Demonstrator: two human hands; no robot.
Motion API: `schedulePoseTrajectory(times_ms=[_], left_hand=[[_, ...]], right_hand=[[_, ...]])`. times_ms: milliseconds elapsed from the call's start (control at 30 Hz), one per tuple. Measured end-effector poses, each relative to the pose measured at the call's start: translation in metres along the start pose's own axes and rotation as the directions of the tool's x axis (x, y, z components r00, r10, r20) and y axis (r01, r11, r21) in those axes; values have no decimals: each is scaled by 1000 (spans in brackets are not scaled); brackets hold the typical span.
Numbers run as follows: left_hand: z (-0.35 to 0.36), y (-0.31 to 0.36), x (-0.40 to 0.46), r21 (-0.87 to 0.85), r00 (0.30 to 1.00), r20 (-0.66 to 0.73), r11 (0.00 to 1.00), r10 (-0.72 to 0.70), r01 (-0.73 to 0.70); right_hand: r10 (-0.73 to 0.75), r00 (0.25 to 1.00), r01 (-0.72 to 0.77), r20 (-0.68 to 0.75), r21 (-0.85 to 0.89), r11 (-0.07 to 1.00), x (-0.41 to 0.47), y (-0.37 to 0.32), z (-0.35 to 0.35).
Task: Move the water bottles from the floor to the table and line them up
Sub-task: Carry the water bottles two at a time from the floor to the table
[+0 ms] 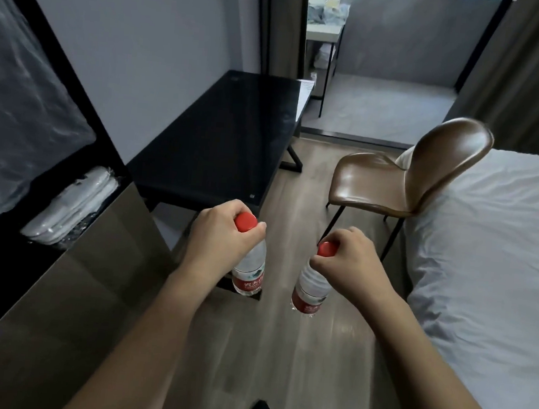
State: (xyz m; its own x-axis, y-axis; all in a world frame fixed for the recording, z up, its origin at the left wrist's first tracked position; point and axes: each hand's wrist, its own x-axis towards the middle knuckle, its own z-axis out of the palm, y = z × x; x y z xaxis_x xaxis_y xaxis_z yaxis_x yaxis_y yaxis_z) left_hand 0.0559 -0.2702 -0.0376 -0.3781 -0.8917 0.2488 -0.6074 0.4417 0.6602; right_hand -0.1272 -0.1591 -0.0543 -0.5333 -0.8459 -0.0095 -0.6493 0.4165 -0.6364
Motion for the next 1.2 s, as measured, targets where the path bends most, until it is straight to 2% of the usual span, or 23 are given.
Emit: schedulePoseTrajectory(times_ms=[233, 533, 900, 1200], left_hand=[[46, 12, 101, -16, 999, 31, 999, 30, -29], [122, 39, 214, -51, 998, 57, 999, 2, 1], [176, 77, 354, -14, 1000, 4, 1000, 16, -16], [216, 59, 479, -22, 999, 19, 999, 39, -39]], right_hand=[[36, 996, -35, -82, 12, 999, 95, 13, -15], [12, 999, -11, 32, -15, 1000, 233, 61, -41], [-65, 998, 65, 2, -2, 998, 385, 83, -94], [-58, 998, 57, 35, 14, 998, 526, 88, -77]])
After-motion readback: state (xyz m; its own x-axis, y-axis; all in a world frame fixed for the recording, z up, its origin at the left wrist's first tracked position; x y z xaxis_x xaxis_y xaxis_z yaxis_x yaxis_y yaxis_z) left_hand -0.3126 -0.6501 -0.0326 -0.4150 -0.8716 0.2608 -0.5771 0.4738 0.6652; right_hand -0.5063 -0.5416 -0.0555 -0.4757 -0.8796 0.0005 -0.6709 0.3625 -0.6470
